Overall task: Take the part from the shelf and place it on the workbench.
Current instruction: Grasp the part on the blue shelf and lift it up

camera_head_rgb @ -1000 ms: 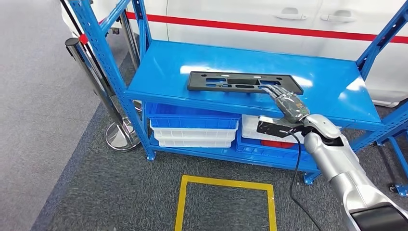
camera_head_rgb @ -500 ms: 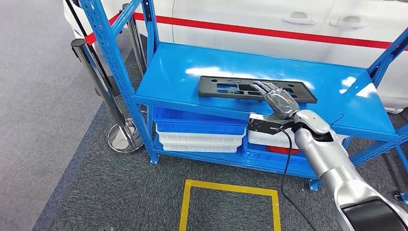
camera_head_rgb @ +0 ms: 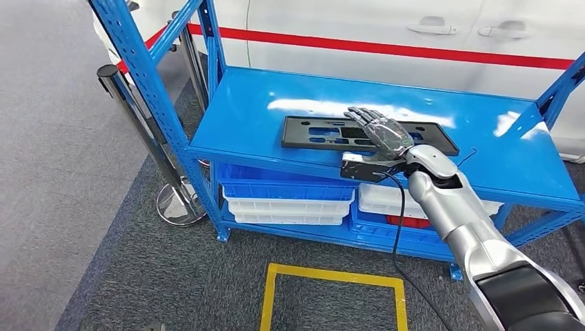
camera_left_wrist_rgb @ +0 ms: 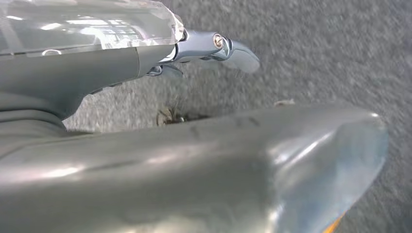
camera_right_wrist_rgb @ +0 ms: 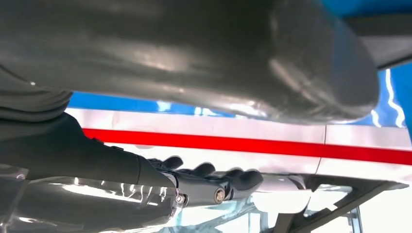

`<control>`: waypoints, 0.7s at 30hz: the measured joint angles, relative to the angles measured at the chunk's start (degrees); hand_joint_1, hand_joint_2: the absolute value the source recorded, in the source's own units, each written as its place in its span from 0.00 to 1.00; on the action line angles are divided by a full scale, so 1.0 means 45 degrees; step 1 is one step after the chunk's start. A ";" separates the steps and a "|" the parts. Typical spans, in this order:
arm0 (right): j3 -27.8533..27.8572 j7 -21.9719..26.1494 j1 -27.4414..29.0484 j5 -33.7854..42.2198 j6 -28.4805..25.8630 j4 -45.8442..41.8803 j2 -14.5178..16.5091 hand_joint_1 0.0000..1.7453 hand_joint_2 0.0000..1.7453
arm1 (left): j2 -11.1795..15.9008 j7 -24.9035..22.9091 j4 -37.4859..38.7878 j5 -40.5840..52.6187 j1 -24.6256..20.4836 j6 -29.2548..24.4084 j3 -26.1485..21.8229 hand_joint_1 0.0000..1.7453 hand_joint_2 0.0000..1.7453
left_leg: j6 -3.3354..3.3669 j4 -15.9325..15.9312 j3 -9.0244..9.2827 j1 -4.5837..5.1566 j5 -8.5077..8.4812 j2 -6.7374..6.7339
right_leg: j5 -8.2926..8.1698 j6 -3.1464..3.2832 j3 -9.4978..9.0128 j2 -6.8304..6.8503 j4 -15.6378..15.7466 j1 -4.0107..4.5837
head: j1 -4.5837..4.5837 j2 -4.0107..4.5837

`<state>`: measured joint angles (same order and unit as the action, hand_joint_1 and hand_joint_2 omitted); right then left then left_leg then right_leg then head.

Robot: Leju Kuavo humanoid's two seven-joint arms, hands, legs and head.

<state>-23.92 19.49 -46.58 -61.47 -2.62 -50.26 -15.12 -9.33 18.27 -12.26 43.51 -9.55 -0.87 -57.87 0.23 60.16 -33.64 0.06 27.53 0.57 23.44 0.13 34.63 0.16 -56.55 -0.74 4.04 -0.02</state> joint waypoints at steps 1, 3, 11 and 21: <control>-0.0041 -0.0002 -0.0071 -0.0004 0.0019 0.0098 0.0073 0.00 0.00 | 0.0000 0.0000 0.0000 -0.0008 0.0004 0.0000 0.0000 0.00 0.00 | -0.0050 0.0641 -0.0310 -0.0024 0.0288 -0.0013 | 0.0030 0.0052 -0.0087 0.0013 0.0042 -0.0021 | 0.0002 0.0000; -0.0120 -0.0001 -0.0173 -0.0010 0.0046 0.0339 0.0211 0.00 0.00 | 0.0000 0.0000 0.0000 -0.0028 0.0031 -0.0002 -0.0001 0.00 0.00 | -0.0130 0.2482 -0.1331 -0.0069 0.0953 -0.0024 | 0.0136 0.0126 -0.0200 0.0014 0.0039 -0.0008 | 0.0002 0.0000; -0.0438 0.0069 -0.0691 -0.0007 -0.0265 0.1651 0.0772 0.00 0.00 | 0.0034 -0.0556 0.0000 -0.0330 0.0074 -0.0318 -0.0033 0.00 0.00 | 0.0009 -0.0314 -0.0637 -0.0085 -0.1056 -0.0052 | 0.0700 -0.0147 -0.0591 -0.0047 -0.0220 0.0057 | 0.0000 -0.0001; -0.0773 -0.0081 -0.0886 -0.0064 -0.0722 0.3027 0.1122 0.00 0.00 | 0.0029 -0.0651 0.0000 -0.0317 0.0069 -0.0423 -0.0041 0.00 0.00 | 0.0476 -0.0487 -0.0422 -0.0108 -0.0920 0.0003 | 0.2024 -0.0548 0.1473 -0.0037 -0.3851 -0.0020 | -0.0001 -0.0001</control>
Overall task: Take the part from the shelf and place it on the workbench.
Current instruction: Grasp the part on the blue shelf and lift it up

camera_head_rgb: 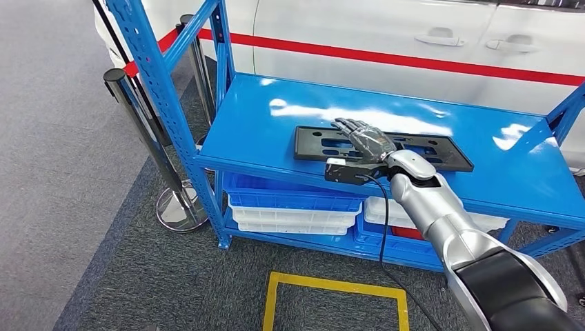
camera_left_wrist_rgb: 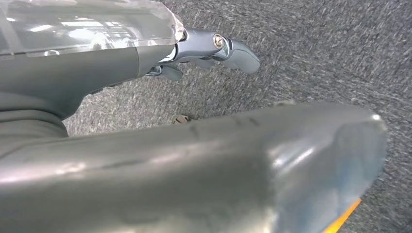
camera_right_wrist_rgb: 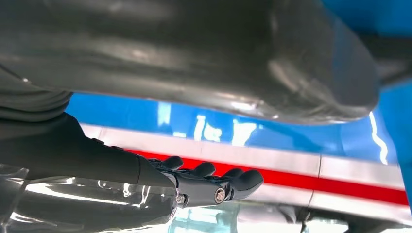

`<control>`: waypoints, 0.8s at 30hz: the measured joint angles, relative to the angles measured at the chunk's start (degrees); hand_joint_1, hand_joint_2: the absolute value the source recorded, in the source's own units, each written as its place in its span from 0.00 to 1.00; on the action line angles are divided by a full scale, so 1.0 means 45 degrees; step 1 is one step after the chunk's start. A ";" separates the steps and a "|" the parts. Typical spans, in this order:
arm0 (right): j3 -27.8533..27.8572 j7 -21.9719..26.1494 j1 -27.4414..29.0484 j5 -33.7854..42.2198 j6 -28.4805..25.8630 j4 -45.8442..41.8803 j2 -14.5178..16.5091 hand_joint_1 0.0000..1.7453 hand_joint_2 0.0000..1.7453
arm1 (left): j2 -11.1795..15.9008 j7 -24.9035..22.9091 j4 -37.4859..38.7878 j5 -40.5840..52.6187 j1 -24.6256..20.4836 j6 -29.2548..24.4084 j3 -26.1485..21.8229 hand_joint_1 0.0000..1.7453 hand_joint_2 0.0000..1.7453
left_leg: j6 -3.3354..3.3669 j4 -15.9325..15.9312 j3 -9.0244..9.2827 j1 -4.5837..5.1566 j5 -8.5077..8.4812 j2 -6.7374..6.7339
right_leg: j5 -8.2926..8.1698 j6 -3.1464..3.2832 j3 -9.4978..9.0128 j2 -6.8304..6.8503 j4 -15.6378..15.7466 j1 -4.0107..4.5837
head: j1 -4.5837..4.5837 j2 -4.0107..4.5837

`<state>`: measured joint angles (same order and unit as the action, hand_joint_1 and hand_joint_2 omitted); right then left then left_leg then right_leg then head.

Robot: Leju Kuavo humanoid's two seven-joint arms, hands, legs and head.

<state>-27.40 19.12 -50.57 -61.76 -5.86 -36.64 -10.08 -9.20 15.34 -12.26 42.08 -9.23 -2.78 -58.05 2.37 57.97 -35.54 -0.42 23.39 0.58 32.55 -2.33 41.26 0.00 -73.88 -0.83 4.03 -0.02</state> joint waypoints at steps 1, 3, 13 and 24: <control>-0.0036 -0.0002 0.0036 -0.0013 -0.0056 0.0085 0.0019 0.00 0.00 | -0.0001 0.0011 0.0000 0.0018 0.0003 0.0000 0.0000 0.00 0.00 | -0.0020 0.0013 0.0025 0.0000 0.0028 0.0006 | -0.0423 0.0023 -0.0108 0.0001 0.0440 0.0000 | 0.0000 0.0000; -0.0107 -0.0041 0.0045 -0.0062 -0.0231 0.0231 0.0049 0.00 0.00 | -0.0007 0.0032 0.0000 0.0055 -0.0009 0.0002 0.0000 0.00 0.00 | -0.0096 0.0053 0.0083 0.0022 0.0103 0.0014 | -0.1437 0.0112 -0.0827 0.0002 0.2195 0.0029 | -0.0001 0.0000; -0.0307 -0.0332 -0.0108 -0.0021 -0.0140 0.1151 0.0478 0.00 0.00 | -0.0010 0.0057 0.0000 -0.0035 -0.0029 0.0000 0.0005 0.00 0.00 | -0.0690 0.2868 -0.1180 0.0008 0.1635 -0.0038 | -0.1844 0.0680 -0.1531 -0.0004 0.3712 0.0044 | 0.0007 0.0001; -0.0508 0.0294 -0.0511 0.0168 -0.0030 0.2086 0.0754 0.00 1.00 | 0.0019 0.0098 0.0000 -0.0103 -0.0033 0.0067 0.0007 0.00 0.00 | -0.0248 0.0063 0.0038 0.0028 0.0102 -0.0031 | -0.1550 0.0257 -0.1575 -0.0054 0.3478 0.0103 | 0.0001 0.0000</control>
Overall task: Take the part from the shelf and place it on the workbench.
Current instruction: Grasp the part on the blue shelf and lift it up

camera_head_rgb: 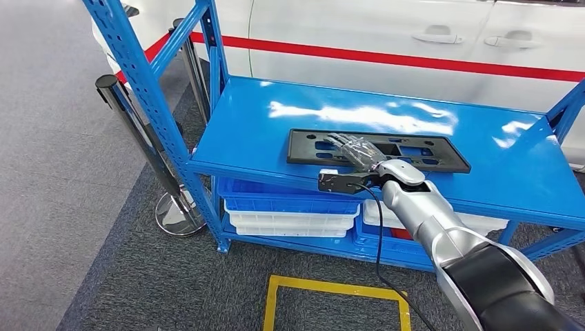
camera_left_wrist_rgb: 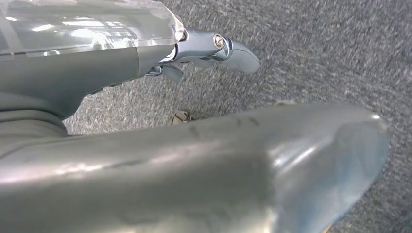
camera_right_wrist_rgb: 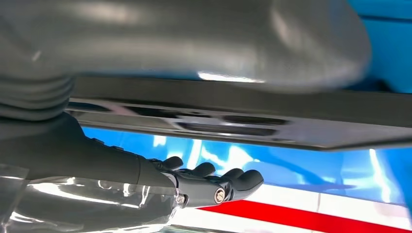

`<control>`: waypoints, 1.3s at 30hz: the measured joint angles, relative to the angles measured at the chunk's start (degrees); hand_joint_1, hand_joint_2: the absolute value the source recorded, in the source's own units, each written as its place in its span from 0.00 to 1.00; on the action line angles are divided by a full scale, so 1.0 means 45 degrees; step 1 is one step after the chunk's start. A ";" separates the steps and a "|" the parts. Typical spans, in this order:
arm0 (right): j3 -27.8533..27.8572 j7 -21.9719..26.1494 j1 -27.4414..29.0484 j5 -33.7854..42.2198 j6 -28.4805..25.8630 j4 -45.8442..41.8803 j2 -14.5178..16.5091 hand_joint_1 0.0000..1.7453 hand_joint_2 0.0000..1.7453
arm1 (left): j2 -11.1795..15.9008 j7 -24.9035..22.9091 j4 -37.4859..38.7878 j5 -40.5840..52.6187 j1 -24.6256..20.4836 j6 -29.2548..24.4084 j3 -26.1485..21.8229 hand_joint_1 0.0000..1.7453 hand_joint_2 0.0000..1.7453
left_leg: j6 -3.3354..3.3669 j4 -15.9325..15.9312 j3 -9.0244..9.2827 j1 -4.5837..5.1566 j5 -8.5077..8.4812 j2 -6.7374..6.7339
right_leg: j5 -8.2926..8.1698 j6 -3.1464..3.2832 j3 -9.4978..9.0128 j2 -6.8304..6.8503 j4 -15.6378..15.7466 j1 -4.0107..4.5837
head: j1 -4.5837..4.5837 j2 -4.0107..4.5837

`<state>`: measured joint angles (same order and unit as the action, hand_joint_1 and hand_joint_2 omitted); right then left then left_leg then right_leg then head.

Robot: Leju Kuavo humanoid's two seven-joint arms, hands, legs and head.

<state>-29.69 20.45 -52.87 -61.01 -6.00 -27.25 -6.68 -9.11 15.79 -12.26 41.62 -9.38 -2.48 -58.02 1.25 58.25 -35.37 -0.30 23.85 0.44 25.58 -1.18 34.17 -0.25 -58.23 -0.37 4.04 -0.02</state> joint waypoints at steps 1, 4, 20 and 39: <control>-0.0017 -0.0090 -0.0036 0.0023 -0.0077 0.0044 0.0015 0.00 1.00 | 0.0000 0.0007 0.0000 -0.0018 -0.0010 0.0007 0.0001 0.00 0.00 | 0.0078 -0.0057 0.0035 -0.0022 -0.0032 -0.0004 | 0.0181 -0.0070 0.0097 0.0002 -0.0246 -0.0022 | -0.0001 0.0000; -0.0052 -0.0556 -0.0116 0.0059 -0.0295 0.0176 0.0033 0.00 1.00 | 0.0000 0.0038 0.0000 -0.0067 -0.0024 0.0015 0.0002 0.00 0.00 | 0.0197 -0.0119 0.0080 -0.0054 -0.0057 -0.0004 | 0.1243 -0.0228 0.1095 0.0013 -0.2361 -0.0085 | -0.0004 0.0000; -0.0175 -0.1441 -0.0209 -0.0562 -0.2296 0.0274 0.0334 0.00 1.00 | -0.0015 0.0077 0.0000 -0.0097 -0.0015 0.0021 0.0030 0.00 0.00 | -0.0407 0.3088 -0.1292 -0.0016 0.1678 -0.0021 | -0.0323 0.0415 0.0095 0.0054 0.0194 -0.0073 | 0.0001 0.0001; -0.0430 -0.2296 -0.0302 -0.1471 -0.2166 0.0395 0.0557 0.79 1.00 | -0.0017 0.0039 0.0000 -0.0245 -0.0061 0.0028 0.0046 0.00 0.00 | 0.0179 -0.0039 0.0147 -0.0013 0.0056 0.0005 | 0.0556 -0.0213 0.1342 0.0019 -0.2406 -0.0082 | -0.0004 0.0002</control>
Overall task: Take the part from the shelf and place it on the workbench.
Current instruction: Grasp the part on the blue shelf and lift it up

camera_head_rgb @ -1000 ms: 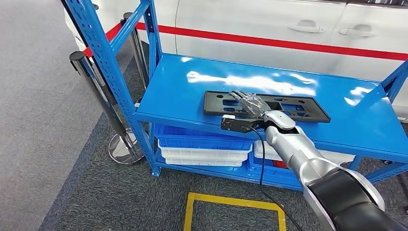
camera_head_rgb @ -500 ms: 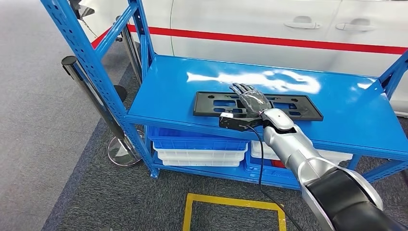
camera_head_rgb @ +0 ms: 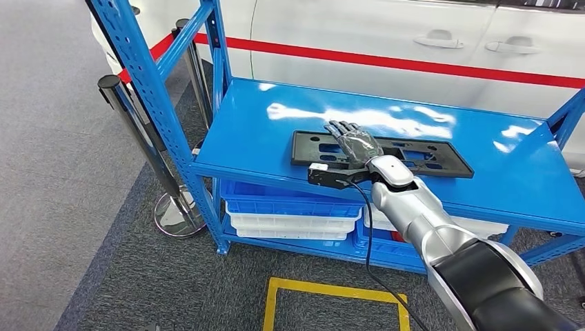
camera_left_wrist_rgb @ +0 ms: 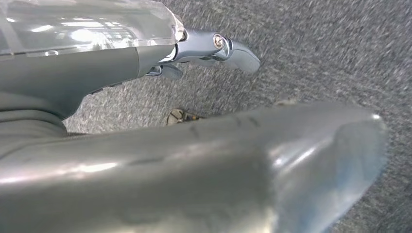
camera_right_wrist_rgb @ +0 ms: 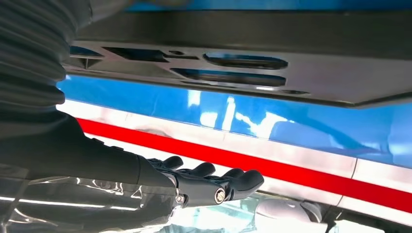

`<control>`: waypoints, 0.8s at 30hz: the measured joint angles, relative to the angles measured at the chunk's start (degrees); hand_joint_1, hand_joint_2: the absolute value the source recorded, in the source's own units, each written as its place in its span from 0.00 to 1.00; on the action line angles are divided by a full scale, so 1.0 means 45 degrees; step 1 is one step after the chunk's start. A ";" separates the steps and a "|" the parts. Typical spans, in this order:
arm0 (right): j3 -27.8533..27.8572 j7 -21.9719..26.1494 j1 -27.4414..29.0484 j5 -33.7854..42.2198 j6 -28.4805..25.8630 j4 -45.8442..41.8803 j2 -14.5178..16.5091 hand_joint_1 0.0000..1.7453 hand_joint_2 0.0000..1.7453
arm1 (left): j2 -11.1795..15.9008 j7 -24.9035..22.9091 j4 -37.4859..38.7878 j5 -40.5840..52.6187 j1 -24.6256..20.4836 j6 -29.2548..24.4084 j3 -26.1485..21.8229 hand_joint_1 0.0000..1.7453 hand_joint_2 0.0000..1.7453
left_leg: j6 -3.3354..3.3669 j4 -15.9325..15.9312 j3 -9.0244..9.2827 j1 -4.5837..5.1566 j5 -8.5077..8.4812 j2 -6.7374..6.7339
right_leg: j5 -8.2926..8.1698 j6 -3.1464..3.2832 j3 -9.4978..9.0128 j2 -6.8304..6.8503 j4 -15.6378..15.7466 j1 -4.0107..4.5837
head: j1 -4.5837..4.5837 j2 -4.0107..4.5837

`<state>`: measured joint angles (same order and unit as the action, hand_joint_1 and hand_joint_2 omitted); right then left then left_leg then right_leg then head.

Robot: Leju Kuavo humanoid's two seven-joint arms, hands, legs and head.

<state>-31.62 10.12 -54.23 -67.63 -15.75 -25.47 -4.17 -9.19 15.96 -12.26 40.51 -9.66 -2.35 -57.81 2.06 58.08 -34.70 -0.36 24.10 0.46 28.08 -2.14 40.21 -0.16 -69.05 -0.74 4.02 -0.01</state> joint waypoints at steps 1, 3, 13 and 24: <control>-0.0012 -0.0013 -0.0035 -0.0021 0.0033 0.0004 0.0005 0.85 1.00 | -0.0011 -0.0001 0.0000 -0.0002 -0.0001 0.0008 0.0000 0.00 0.00 | -0.0027 0.0013 0.0009 0.0007 0.0020 0.0003 | -0.0425 0.0057 -0.0436 -0.0001 0.0941 0.0014 | 0.0000 -0.0001; -0.0031 -0.0040 -0.0098 -0.0059 0.0073 0.0012 0.0034 0.95 1.00 | -0.0032 -0.0001 0.0000 -0.0012 -0.0008 0.0023 0.0000 0.00 0.00 | -0.0113 0.0040 -0.0006 0.0046 0.0052 0.0007 | -0.0858 0.0183 -0.1037 0.0000 0.2251 0.0083 | 0.0000 -0.0001; -0.0079 -0.0125 -0.0169 -0.0202 0.0182 0.0061 0.0262 1.00 1.00 | -0.0036 -0.0001 0.0000 -0.0073 0.0070 0.0022 0.0000 0.00 0.00 | -0.0608 0.3704 -0.1723 -0.0021 0.1707 -0.0023 | -0.0897 0.0658 -0.1268 0.0042 0.2660 0.0023 | 0.0004 -0.0002; -0.0079 -0.0124 -0.0391 -0.0222 0.0240 0.0058 0.0307 1.00 1.00 | -0.0027 0.0015 0.0000 -0.0102 0.0077 0.0007 0.0000 0.00 0.00 | -0.0116 -0.0003 0.0048 -0.0076 0.0032 -0.0045 | -0.0132 0.0053 -0.1029 -0.0026 0.1732 0.0015 | -0.0001 -0.0002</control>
<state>-31.98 9.56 -55.99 -68.63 -14.67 -25.21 -2.79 -9.31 16.03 -12.26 40.05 -9.31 -2.32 -57.81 1.53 58.06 -34.49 -0.70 24.24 0.26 27.48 -1.90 35.58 -0.28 -61.26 -0.67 4.02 -0.02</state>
